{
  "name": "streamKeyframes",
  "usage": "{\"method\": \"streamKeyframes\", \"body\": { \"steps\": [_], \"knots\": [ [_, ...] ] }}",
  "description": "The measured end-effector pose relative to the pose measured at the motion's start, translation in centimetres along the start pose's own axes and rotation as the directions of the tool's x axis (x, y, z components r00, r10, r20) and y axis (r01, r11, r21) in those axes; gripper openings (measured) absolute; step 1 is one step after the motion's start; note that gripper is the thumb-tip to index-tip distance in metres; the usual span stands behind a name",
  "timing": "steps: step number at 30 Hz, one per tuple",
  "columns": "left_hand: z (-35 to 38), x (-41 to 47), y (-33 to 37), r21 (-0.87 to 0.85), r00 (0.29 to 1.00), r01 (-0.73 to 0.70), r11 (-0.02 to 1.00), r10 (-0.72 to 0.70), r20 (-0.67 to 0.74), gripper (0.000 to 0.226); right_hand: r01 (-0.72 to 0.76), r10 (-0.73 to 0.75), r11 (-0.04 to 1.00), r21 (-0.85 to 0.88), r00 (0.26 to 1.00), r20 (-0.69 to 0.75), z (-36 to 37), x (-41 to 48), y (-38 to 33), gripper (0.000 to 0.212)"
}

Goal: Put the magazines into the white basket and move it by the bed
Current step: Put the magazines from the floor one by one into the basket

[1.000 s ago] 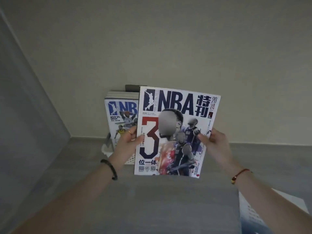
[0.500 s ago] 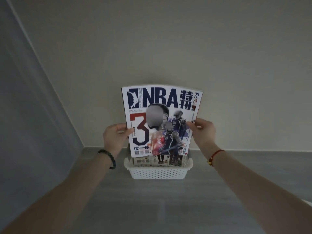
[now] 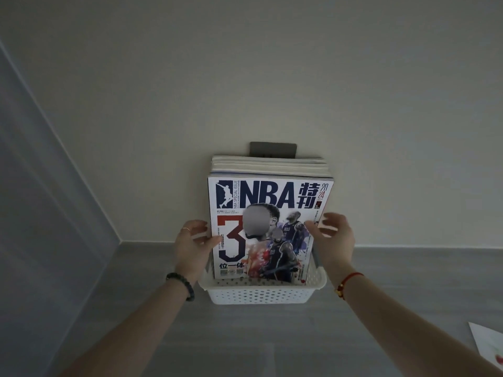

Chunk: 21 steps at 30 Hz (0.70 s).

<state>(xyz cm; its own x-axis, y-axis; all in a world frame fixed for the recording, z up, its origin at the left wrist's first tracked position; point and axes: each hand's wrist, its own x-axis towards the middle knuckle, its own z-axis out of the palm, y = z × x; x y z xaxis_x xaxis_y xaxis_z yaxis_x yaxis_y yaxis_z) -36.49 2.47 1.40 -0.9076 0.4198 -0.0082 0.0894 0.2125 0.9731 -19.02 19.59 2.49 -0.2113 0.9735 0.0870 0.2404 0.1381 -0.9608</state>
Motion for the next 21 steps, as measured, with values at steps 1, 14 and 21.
{"method": "streamKeyframes", "body": {
  "steps": [1,14,21],
  "knots": [
    [0.1,0.1,-0.1,-0.001,0.999,-0.019,1.0,0.019,0.03,0.035,-0.005,0.005,1.0,0.013,1.0,0.019,0.3,0.1,0.0,0.049],
    [1.7,-3.2,0.8,0.174,0.985,-0.049,0.983,0.019,0.17,0.037,0.161,-0.065,0.972,-0.173,0.886,0.459,-3.1,0.4,-0.3,0.076],
    [5.8,-11.1,3.9,0.092,0.985,-0.063,0.994,0.046,0.168,0.059,0.005,0.017,0.998,-0.068,0.947,0.32,-15.2,1.2,1.6,0.066]
  ]
}}
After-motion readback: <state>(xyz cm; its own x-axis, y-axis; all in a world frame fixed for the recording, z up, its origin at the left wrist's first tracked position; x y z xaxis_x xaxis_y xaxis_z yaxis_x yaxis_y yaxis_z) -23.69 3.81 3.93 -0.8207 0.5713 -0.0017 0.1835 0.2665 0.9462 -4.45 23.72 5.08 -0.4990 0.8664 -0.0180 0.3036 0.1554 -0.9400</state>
